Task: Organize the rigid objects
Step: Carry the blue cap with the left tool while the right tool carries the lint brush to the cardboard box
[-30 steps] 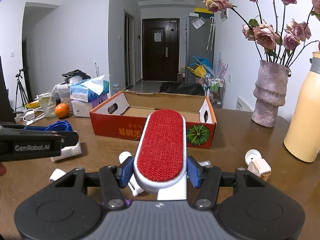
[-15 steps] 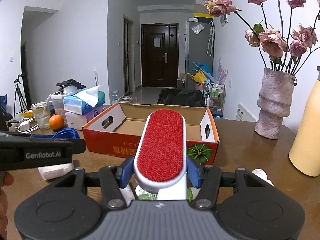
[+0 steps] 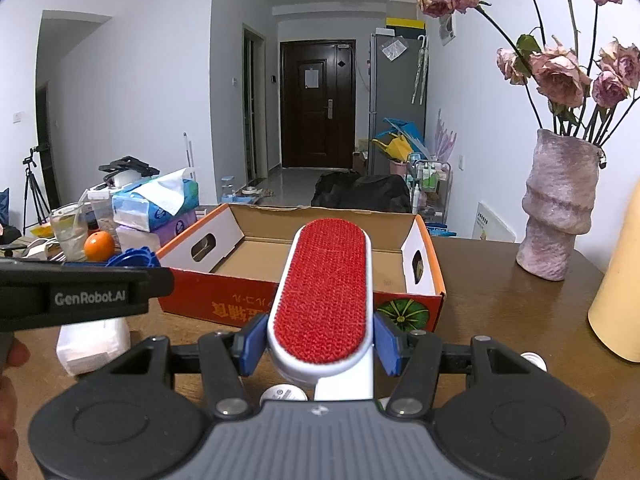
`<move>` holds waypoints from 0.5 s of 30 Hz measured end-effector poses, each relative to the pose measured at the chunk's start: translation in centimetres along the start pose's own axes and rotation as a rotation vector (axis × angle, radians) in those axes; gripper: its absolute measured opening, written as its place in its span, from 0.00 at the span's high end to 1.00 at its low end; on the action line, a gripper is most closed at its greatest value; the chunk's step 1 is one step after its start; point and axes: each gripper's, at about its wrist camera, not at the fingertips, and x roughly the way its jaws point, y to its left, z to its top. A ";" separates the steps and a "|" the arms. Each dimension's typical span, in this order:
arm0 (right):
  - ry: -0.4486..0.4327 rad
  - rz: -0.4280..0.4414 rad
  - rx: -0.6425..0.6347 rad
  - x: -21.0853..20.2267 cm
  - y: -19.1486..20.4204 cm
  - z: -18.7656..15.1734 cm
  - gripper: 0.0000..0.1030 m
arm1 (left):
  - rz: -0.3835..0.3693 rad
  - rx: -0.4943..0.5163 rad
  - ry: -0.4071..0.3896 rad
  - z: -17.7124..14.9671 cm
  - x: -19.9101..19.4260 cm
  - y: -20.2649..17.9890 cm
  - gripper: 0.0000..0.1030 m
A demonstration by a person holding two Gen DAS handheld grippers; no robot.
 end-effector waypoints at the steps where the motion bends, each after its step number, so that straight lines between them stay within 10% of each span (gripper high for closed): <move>1: 0.001 0.000 0.001 0.1 0.0 0.0 0.46 | 0.002 0.002 -0.002 0.1 0.2 0.0 0.46; 15: 0.003 -0.009 0.004 2.8 -0.3 1.2 0.46 | 0.011 0.009 -0.005 1.6 3.0 -0.5 0.46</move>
